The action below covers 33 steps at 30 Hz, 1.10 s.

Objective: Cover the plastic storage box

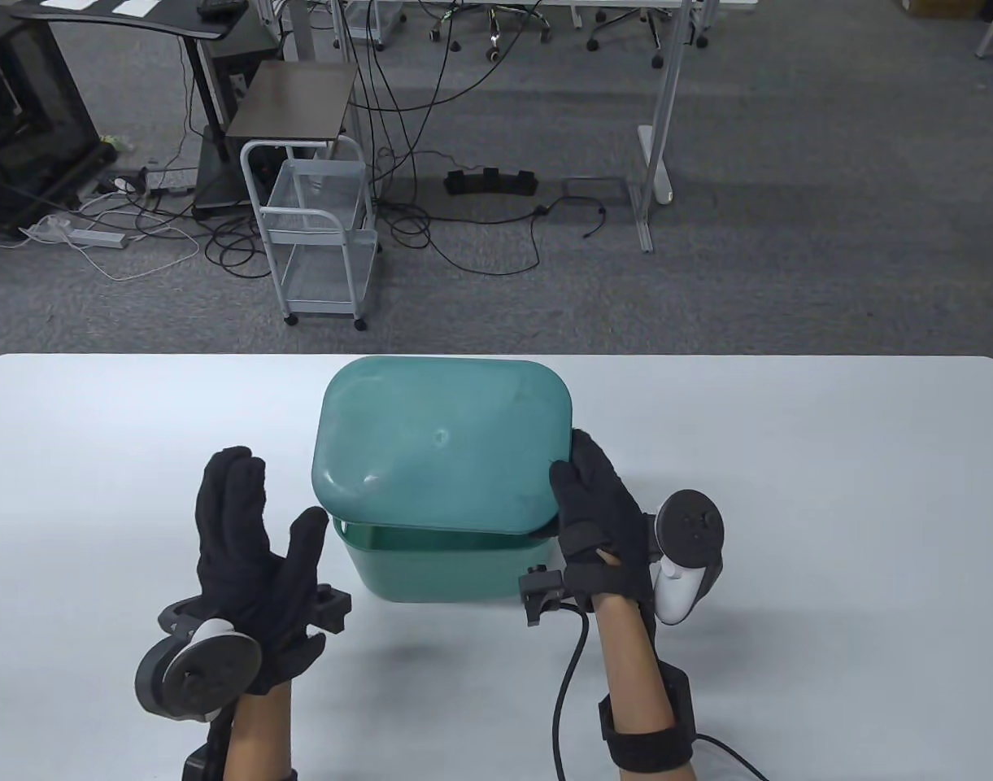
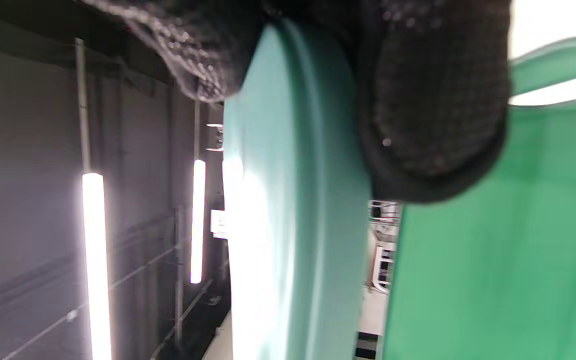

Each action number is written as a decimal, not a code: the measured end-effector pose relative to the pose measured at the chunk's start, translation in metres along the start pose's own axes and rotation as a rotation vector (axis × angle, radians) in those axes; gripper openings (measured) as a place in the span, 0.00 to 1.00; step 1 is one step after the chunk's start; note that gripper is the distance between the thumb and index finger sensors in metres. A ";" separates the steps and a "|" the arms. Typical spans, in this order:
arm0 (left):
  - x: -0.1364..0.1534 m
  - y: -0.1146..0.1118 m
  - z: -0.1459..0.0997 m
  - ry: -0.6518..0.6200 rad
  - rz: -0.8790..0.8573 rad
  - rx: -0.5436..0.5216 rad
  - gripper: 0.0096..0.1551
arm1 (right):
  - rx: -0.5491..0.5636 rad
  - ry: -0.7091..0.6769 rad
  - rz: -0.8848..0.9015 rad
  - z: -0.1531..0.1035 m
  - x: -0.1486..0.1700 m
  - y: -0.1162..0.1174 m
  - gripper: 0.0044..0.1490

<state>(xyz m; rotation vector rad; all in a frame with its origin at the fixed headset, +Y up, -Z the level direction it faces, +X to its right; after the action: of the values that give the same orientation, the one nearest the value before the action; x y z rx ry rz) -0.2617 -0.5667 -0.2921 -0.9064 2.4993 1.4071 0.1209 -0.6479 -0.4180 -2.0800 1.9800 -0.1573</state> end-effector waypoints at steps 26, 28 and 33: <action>0.003 -0.010 0.000 0.010 0.047 0.051 0.42 | 0.033 0.033 -0.218 0.007 0.016 0.002 0.40; 0.005 -0.010 0.000 0.014 0.053 0.055 0.42 | 0.035 -0.038 -0.341 0.004 0.002 0.000 0.43; 0.008 -0.012 0.000 0.031 0.081 0.080 0.43 | 0.075 -0.150 -0.715 -0.011 -0.041 -0.013 0.50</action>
<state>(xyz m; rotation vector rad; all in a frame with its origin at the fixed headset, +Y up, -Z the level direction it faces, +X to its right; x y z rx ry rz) -0.2614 -0.5750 -0.3045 -0.8274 2.6224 1.3146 0.1280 -0.6078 -0.4002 -2.5603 1.0585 -0.1961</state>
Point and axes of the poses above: the tracker on the back of each hand, its own x axis roughly to the little-finger side, its own z axis roughly from the wrist to the fingertips, y = z × x, the point moved 5 cm from there along z, roughly from the wrist to the fingertips, and after that the axes turned 5 degrees about x, right-handed, at the moved point
